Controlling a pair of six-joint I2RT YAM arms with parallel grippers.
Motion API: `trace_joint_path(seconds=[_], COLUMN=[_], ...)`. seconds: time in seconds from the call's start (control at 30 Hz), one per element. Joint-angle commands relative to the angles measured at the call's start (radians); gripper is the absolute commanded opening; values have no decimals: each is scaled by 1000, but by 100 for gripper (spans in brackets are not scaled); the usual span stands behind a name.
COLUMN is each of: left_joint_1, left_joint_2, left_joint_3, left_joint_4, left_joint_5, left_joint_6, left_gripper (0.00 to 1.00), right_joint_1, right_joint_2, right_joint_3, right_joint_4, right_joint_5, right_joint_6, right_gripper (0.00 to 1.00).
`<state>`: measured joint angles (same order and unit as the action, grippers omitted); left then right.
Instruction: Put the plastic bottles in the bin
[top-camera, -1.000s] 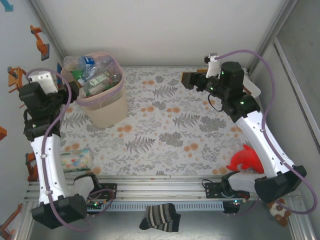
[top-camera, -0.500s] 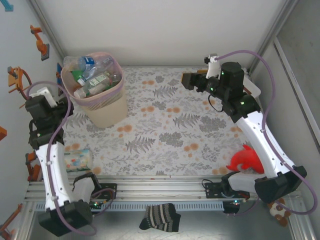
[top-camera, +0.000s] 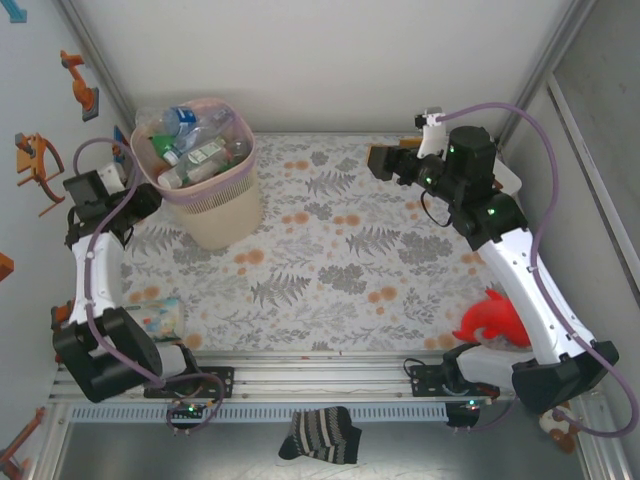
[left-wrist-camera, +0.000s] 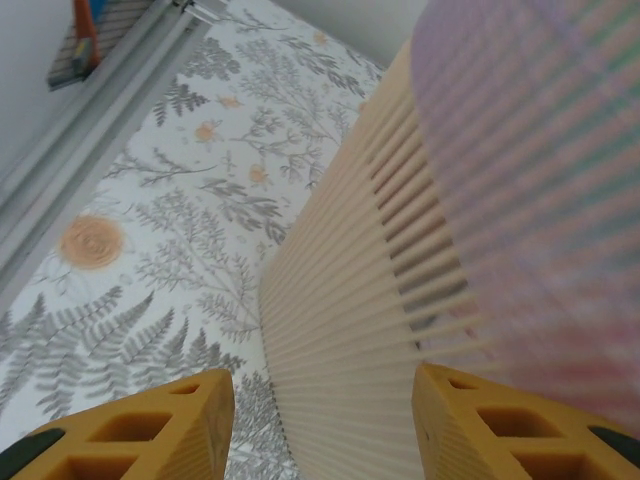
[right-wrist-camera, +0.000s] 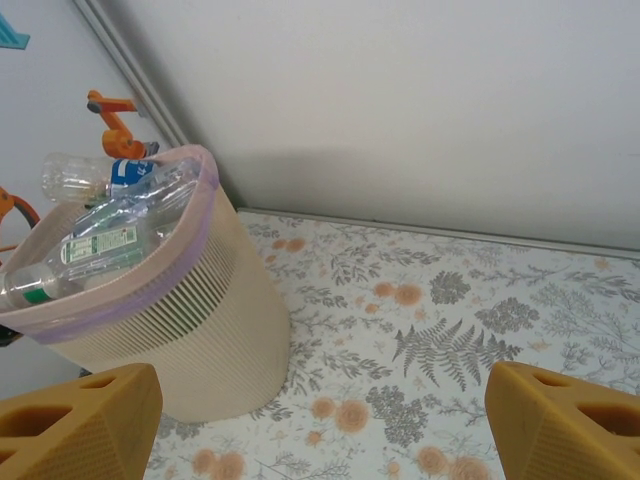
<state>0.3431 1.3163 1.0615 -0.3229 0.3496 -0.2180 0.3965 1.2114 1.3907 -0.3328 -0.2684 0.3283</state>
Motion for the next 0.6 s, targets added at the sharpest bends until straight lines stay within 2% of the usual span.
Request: trace_joint_path(seconds=[0.0, 0.2, 0.37, 0.43, 0.57], left_joint_1=[-22, -99, -145, -152, -140], left_joint_2=[68, 204, 270, 269, 212], left_joint_3=[49, 117, 100, 76, -10], left_joint_4=[113, 198, 324, 335, 298], left_joint_5=[91, 108, 137, 96, -69], left_joint_6=[-27, -52, -94, -89, -51], left_gripper=[50, 50, 53, 56, 71], right_joint_1=[-12, -41, -118, -149, -213], right_joint_2=[-20, -10, 44, 79, 149], right_joint_3=[-20, -50, -120, -144, -208], right_joint_4=[-3, -14, -12, -10, 36], right_joint_5=[29, 67, 106, 129, 190], right_joint_6=[-18, -37, -72, -91, -122], right_gripper=[83, 84, 83, 83, 84])
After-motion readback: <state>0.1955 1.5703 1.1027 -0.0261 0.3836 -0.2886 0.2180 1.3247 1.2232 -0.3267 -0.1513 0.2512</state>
